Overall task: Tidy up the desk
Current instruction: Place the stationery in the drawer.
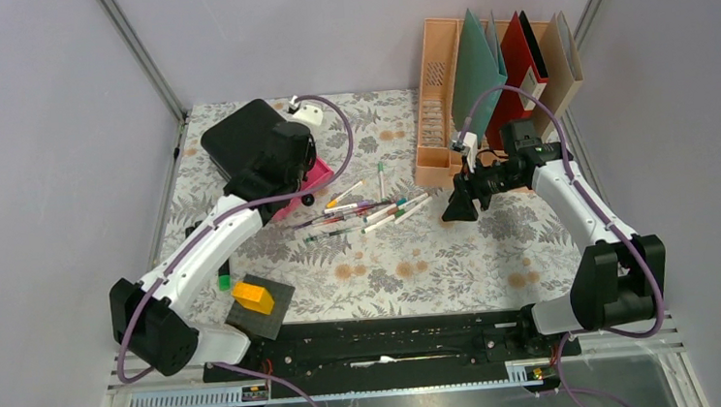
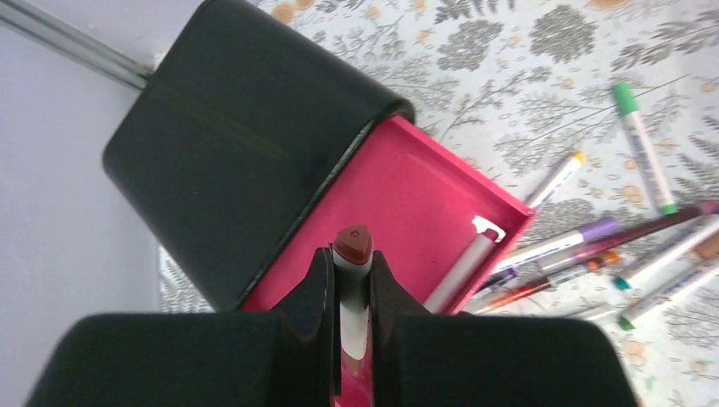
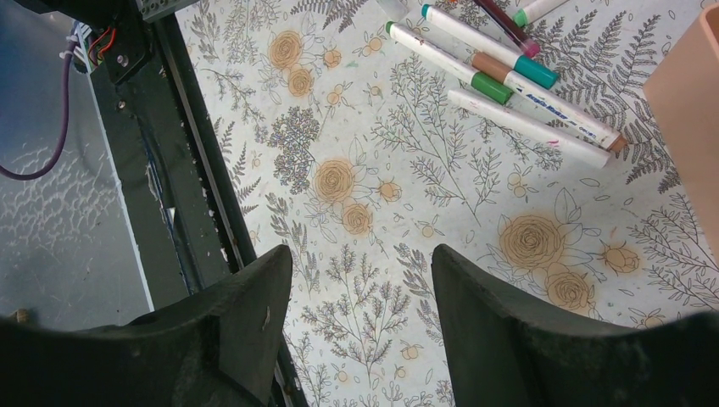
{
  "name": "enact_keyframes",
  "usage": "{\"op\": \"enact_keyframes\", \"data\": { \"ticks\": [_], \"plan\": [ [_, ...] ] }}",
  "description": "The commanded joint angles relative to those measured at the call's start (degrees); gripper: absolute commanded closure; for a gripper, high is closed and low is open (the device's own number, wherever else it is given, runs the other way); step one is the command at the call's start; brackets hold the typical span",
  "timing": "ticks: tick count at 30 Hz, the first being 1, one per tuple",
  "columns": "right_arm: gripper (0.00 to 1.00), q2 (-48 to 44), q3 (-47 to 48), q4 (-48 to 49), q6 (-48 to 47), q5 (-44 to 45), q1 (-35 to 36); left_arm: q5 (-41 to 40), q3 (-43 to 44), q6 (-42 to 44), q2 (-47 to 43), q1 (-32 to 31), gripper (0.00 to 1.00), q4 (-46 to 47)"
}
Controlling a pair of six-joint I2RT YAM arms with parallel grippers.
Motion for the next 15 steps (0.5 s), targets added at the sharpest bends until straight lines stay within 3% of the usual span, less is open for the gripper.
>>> {"op": "enact_keyframes", "data": {
  "ticks": [1, 6, 9, 11, 12, 15],
  "plan": [
    [0.32, -2.1, -0.4, 0.1, -1.0, -0.6, 0.5, -3.2, 4.6, 5.8, 2.0, 2.0, 1.0, -1.0],
    [0.31, -2.7, -0.4, 0.1, -0.9, -0.8, 0.5, -3.5, 5.5, 6.9, 5.4, 3.9, 0.98, -1.3],
    [0.31, -3.0, -0.5, 0.1, -1.0, -1.0, 0.5, -5.2, 4.8, 7.0, 7.4, 5.1, 0.83, -0.1],
    [0.31, -3.1, -0.7, 0.2, -0.9, -1.3, 0.5, -7.5, 4.6, 6.8, 8.7, 5.6, 0.62, 0.8],
    [0.31, -3.1, -0.7, 0.2, -0.9, -1.3, 0.5, -8.2, 4.8, 6.7, 9.5, 5.7, 0.56, 0.8],
    [0.31, -3.5, -0.7, 0.2, -0.9, -1.3, 0.6, -8.3, 5.4, 5.2, 9.8, 5.8, 0.47, 0.8]
  ]
}}
